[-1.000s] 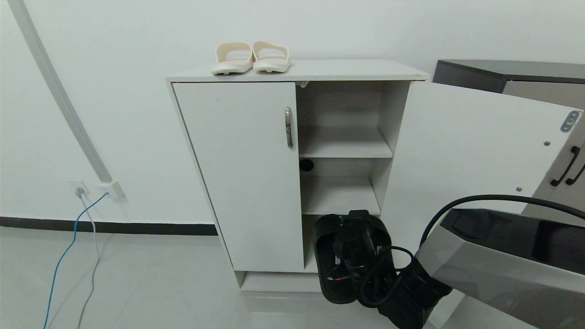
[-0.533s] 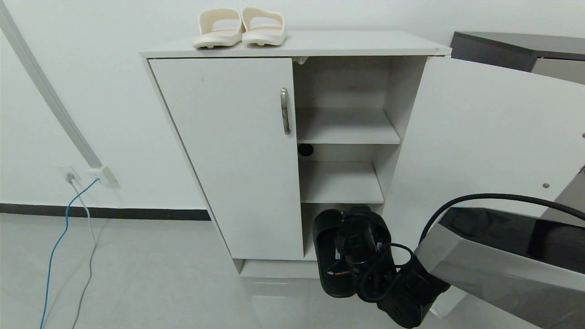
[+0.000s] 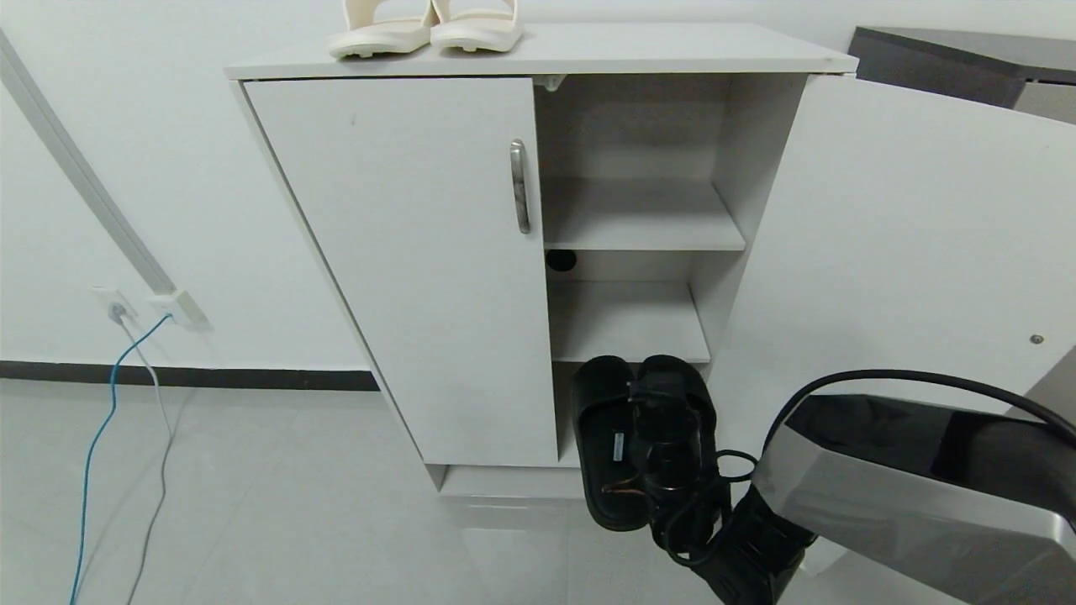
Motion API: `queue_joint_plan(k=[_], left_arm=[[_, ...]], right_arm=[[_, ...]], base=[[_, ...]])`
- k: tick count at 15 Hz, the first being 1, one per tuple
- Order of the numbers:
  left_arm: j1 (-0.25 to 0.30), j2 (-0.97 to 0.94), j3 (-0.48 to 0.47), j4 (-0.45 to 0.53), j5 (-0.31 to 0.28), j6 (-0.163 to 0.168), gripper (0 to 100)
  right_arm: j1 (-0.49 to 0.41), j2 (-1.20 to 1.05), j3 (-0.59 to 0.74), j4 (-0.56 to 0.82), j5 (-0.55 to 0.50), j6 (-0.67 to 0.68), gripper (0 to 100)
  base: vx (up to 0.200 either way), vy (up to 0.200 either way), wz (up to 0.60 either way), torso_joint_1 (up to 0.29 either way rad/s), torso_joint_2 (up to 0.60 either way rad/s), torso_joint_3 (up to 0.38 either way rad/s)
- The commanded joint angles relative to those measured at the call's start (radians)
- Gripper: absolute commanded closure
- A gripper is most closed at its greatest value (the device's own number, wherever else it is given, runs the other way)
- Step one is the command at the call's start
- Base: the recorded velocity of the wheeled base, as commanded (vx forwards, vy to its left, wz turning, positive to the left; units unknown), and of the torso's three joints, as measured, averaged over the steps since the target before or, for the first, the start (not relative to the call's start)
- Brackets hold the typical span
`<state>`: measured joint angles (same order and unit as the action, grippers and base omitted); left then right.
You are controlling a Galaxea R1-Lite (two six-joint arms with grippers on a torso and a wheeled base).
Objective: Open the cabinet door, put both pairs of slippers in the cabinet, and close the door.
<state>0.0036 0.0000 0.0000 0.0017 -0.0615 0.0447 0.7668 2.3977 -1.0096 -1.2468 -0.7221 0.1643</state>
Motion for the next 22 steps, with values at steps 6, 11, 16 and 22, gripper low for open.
queue_joint_plan(k=[6,11,16,22], left_arm=[[-0.001,0.002,0.000,0.000,0.000,0.000,100],[-0.001,0.002,0.000,0.000,0.000,0.000,100],[-0.001,0.002,0.000,0.001,0.000,-0.005,100],[-0.001,0.002,0.000,0.001,0.000,-0.006,100]], right_arm=[[-0.011,0.028,0.043,-0.200,0.004,-0.138,100],[-0.011,0.026,0.043,-0.220,0.004,-0.152,100],[-0.029,0.048,0.039,-0.226,0.006,-0.158,100],[-0.040,0.049,0.039,-0.221,0.010,-0.157,100]], base=[[0.000,0.000,0.00,0.000,0.00,0.000],[0.000,0.000,0.00,0.000,0.00,0.000],[0.120,0.000,0.00,0.001,0.00,0.003],[0.200,0.000,0.00,0.002,0.00,0.004]])
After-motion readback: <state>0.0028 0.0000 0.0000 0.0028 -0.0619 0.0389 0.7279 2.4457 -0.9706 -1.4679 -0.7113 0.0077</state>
